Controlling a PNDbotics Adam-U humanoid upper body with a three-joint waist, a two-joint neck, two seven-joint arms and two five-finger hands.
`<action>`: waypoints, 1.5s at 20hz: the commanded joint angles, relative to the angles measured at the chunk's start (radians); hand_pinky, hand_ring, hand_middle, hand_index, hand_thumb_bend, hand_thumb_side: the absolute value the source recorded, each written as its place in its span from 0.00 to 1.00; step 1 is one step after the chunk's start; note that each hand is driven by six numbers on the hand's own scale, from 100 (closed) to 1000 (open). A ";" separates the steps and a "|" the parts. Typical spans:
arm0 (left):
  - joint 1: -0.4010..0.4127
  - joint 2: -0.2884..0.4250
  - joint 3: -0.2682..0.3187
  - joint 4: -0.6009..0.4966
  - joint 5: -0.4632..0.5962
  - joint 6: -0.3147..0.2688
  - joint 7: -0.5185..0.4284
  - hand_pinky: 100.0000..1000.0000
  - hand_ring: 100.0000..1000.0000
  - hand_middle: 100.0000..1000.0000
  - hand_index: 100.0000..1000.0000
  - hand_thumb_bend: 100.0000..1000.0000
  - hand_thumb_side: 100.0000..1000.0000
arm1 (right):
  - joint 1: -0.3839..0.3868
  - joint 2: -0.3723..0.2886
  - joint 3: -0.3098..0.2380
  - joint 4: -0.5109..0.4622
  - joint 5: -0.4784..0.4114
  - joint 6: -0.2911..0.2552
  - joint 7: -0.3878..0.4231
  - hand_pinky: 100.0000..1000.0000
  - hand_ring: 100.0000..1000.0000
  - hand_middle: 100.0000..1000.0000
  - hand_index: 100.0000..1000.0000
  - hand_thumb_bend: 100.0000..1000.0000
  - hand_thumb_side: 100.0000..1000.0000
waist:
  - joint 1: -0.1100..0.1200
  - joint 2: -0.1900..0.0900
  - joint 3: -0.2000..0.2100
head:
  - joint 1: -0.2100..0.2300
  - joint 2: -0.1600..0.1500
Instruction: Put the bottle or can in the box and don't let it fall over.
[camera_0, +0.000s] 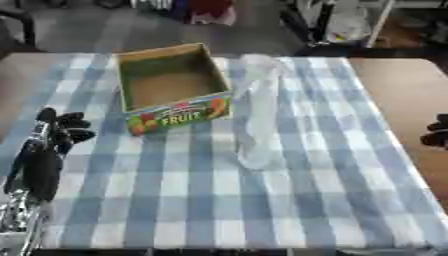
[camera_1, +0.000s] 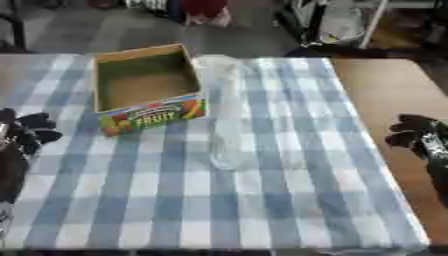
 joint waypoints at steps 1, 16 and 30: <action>-0.011 0.010 -0.004 -0.011 0.002 -0.001 -0.004 0.76 0.58 0.56 0.72 0.10 1.00 | -0.015 -0.018 0.002 -0.008 -0.005 -0.005 0.005 0.68 0.59 0.59 0.74 0.00 0.69 | 0.001 -0.008 -0.002 | -0.003 0.001; -0.005 0.019 -0.016 -0.008 -0.004 0.001 -0.024 0.76 0.58 0.56 0.72 0.10 1.00 | -0.406 -0.321 0.125 0.113 -0.038 -0.199 -0.016 0.75 0.64 0.66 0.79 0.00 0.42 | -0.010 -0.021 0.019 | -0.049 0.006; 0.002 0.023 -0.028 -0.001 -0.010 0.004 -0.042 0.77 0.58 0.56 0.72 0.10 1.00 | -0.843 -0.384 0.457 0.508 -0.163 -0.479 0.383 0.85 0.81 0.83 0.93 0.00 0.56 | -0.021 -0.022 0.039 | -0.104 0.006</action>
